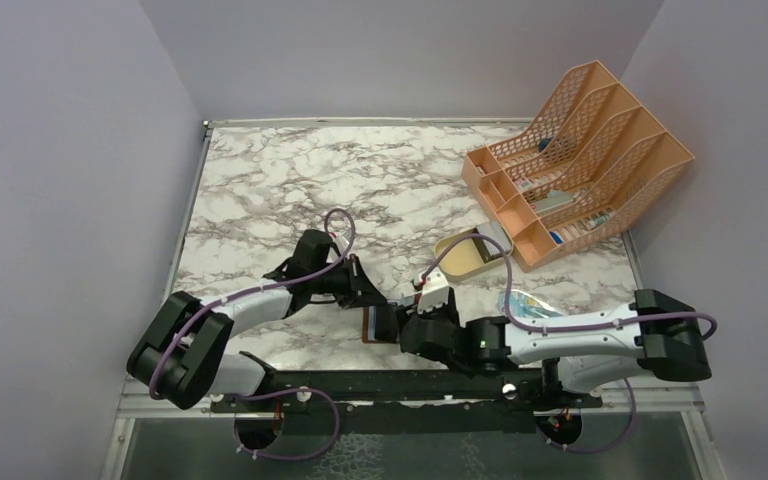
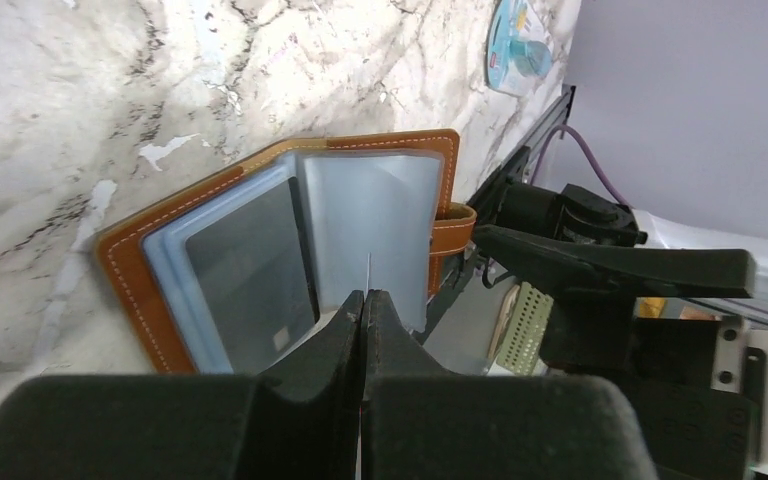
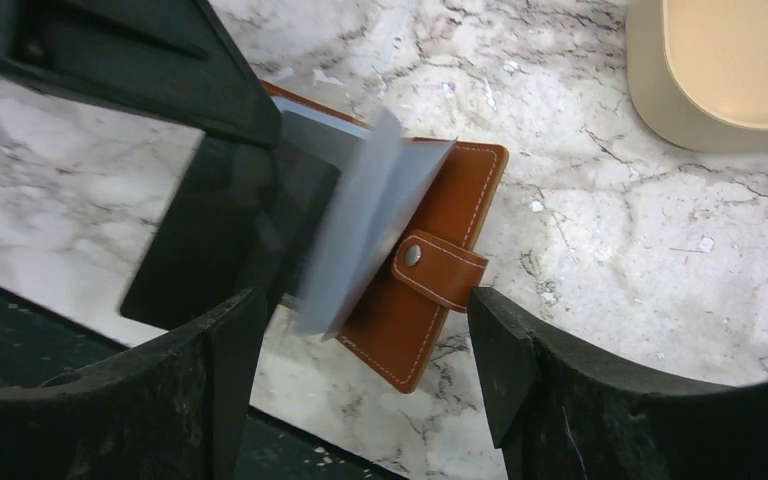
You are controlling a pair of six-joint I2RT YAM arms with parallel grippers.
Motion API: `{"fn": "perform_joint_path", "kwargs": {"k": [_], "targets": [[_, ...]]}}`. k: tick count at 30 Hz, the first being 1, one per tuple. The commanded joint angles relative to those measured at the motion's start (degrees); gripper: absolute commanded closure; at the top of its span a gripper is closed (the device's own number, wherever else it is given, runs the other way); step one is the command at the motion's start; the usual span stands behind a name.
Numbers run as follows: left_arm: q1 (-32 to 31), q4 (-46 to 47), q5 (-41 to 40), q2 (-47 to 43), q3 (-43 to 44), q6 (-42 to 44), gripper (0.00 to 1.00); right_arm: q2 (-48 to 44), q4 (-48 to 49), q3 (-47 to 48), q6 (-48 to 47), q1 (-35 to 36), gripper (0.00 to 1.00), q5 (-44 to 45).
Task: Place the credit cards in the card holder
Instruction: Turn over the card slot in the card holder.
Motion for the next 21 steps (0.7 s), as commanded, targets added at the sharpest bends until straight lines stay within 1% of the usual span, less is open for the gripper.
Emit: {"fn": "perform_joint_path", "kwargs": {"k": [1,5,9,11,18,21], "targets": [[-2.0,4.3,0.2,2.0,1.2,-0.7,1.00,-4.8,-1.7,0.1,4.4,-0.3,0.25,-1.5],[-3.3,4.3,-1.3,3.1,2.1,0.0,1.00,-5.5,-6.6,1.6,9.1,-0.8,0.26,0.4],[-4.4,4.3,-2.3,4.3,2.6,0.3,1.00,-3.3,-9.1,4.2,8.9,-4.3,0.28,-0.5],[-5.0,4.7,-2.7,4.4,2.7,0.1,1.00,-2.2,-9.2,5.3,7.5,-6.3,0.29,-2.3],[-7.5,5.6,-4.4,4.8,3.6,-0.3,1.00,-1.5,-6.1,5.3,4.2,-8.1,0.30,-5.5],[-8.3,6.1,-4.9,5.8,3.7,-0.3,1.00,-0.5,-6.2,4.9,3.8,-9.2,0.34,-5.8]]}}
